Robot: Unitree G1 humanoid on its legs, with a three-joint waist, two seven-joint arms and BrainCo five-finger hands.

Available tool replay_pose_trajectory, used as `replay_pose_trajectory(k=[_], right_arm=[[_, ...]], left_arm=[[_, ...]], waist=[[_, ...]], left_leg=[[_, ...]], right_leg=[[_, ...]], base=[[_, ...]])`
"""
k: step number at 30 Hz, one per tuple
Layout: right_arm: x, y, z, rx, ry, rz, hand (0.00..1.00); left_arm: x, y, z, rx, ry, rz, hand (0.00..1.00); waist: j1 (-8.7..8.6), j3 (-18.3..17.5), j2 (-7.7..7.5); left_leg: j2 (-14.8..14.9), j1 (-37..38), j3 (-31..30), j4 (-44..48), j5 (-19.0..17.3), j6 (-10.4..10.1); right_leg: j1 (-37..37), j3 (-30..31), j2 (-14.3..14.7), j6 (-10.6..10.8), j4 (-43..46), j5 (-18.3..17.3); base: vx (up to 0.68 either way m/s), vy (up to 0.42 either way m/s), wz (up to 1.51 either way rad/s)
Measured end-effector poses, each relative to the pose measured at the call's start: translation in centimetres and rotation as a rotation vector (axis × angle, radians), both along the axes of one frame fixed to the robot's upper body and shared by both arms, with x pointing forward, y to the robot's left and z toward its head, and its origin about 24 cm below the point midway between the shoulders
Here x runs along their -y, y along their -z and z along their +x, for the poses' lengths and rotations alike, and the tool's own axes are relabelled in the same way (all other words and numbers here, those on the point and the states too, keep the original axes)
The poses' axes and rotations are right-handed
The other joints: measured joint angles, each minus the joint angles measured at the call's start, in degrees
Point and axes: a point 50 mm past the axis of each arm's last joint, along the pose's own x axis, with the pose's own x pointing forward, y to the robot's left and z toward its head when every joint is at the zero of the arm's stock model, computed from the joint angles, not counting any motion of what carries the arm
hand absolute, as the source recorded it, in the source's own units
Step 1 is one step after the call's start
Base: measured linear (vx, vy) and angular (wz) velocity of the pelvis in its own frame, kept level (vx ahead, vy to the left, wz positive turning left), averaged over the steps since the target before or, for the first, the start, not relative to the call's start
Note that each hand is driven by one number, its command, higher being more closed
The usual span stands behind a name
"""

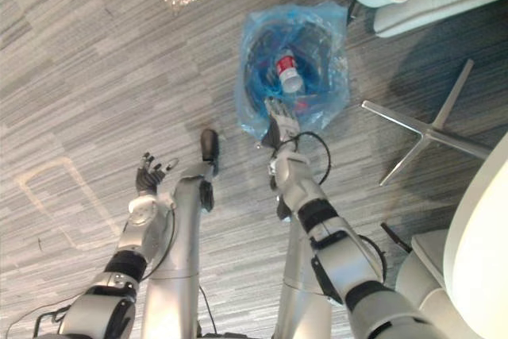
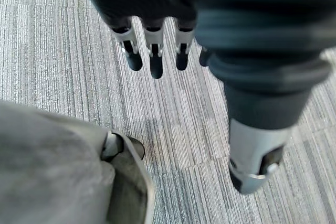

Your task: Gather rubbish on tea table into small bin, then transfer packed bag to large trash can.

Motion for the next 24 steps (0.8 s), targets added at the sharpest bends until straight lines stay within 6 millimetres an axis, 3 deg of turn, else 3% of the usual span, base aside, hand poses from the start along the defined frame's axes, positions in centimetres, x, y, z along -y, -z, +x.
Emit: replay_pose_trajectory(k=[4, 24], right_arm=[[-0.3, -1.0, 0.4, 0.019, -0.002, 0.003, 1.0], [0.3, -1.8, 0.5, 0.022, 0.012, 0.149, 1.0]], left_arm=[[0.2, -0.3, 0.1, 0.021, -0.002, -0.014, 0.0], [0.5, -0.3, 0.1, 0.023, 0.0, -0.024, 0.0]], waist=[[0.21, 0.0, -0.01], [0.77, 0.1, 0.1]], left_leg=[[-0.3, -0.7, -0.3, 0.0, 0.1, 0.0], [-0.3, -0.7, -0.3, 1.0, 0.2, 0.1]], right_leg=[[-0.6, -0.2, -0.3, 0.4, 0.4, -0.2], [-0.3, -0.5, -0.7, 0.3, 0.6, -0.2]], base=[[0.0, 0.001, 0.06], [0.0, 0.001, 0.0]])
